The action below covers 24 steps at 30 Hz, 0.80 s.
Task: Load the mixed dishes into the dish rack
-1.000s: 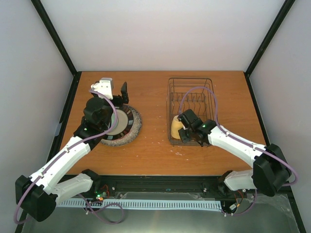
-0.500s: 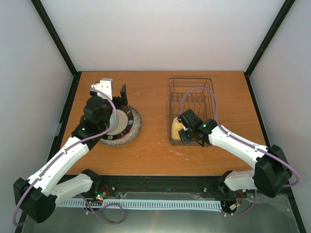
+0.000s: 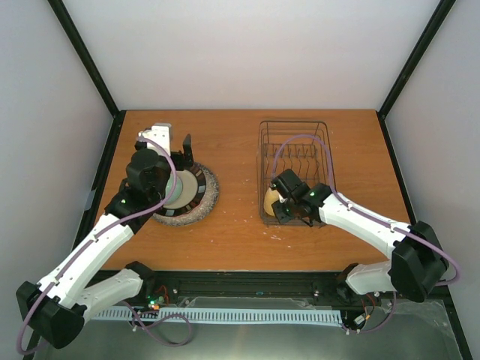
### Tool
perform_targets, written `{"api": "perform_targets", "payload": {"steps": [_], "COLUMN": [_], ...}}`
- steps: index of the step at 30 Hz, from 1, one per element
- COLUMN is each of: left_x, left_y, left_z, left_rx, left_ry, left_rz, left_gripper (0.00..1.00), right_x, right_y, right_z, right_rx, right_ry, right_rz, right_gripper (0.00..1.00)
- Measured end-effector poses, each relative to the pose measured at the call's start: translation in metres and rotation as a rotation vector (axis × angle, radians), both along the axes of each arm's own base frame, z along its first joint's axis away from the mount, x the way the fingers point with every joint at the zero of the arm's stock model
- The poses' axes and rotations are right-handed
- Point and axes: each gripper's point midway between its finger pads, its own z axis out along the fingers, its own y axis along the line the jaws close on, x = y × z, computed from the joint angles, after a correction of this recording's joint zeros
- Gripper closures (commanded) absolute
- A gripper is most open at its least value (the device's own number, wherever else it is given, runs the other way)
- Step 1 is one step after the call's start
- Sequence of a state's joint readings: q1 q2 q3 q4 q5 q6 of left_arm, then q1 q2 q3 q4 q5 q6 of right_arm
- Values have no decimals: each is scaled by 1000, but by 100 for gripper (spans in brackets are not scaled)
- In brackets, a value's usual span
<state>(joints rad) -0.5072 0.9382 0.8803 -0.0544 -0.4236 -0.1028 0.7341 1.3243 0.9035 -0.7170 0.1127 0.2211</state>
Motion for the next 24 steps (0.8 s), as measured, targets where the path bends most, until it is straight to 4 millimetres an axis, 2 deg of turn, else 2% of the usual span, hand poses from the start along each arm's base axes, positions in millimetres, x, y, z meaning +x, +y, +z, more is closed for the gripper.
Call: {"api": "perform_targets", "payload": {"steps": [5,10,12,14,16,18,21,24], "left_x": [-1,-3,-4,-5,-5,-7,-9,-8], "left_y": [1,6,7,8,9,11,20,40], "left_z": [-7,-19,-22,-24,-27,-29,-35,-42], "left_rx": [11,17,14,6,-3,-15,-39,-58], "left_ry": [26,95,124,165,208,250,311,385], "left_rz": [5,28,35,41,47,48,55,95], "left_gripper": [0,2,7,23,36,43,45,39], "right_x": [-2,-3,-3,-4,-3,1,8,14], "right_y": [4,3,0,-5,-9,-12,-15,-17], "right_z": [0,3,5,11,27,50,92,127], "right_rx": [12,8,-2,-9,-5,19,70,111], "right_ry": [13,20,20,14,-16,-63,-157,-229], "right_rz": [6,-14,-30,-52,-75,-104,-143,-164], "right_gripper": [72,56,50,44,40,36,35,35]}}
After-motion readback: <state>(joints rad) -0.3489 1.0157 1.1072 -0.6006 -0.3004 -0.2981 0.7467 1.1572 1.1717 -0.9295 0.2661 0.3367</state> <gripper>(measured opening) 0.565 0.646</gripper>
